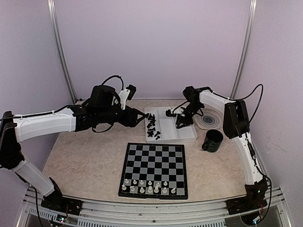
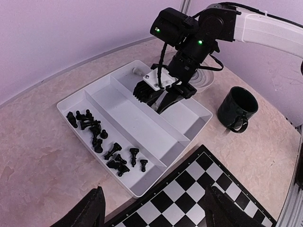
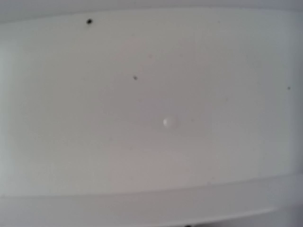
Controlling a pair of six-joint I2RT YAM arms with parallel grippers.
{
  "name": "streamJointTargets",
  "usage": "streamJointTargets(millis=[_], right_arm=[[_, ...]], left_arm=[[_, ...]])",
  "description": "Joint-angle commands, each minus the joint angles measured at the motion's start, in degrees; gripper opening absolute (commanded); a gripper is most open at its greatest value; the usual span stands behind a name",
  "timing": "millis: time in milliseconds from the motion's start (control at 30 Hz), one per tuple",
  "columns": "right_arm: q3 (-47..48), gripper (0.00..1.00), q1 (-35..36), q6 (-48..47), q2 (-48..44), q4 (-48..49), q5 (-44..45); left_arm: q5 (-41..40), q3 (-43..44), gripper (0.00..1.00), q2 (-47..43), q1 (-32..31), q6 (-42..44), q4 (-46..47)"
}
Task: Set up the chess pieces on the board
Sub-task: Pick up the pawn from the storage box.
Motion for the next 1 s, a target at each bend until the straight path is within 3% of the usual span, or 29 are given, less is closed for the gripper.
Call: streamJointTargets(millis=[0,200,467,667,833,967], right_arm=[[-3.45,0.32,-0.88,-0.10,2.71,-6.91,3.34],[-5.88,0.34,-2.29,0.66,1.36,-6.99,3.32],[-7.02,0.19,-2.75,2.34,1.71,-7.35,0.58],[-12.77,0.32,-3.05,3.86,-0.99,-3.33,0.25],[-14.32,0.31,-4.20,5.45,-2.65,-1.21,1.06],[-13.99,0.24,-5.15,6.34,-3.01,-0.95,1.32]], left_arm=[[0.43,1.86,0.71,0.84,-0.43,0.81,-0.72],[0.49,1.95,0.71,0.85,-0.78,1.00,-0.87],[0.76,1.98,0.71,1.31,-1.34,1.26,-0.98],[1.11,2.13,0.71,1.72,-1.55,0.99,-0.82],[1.34,2.21,0.71,1.90,-1.57,1.00,-0.77],[1.43,2.23,0.71,2.05,-1.49,0.94,-0.84]])
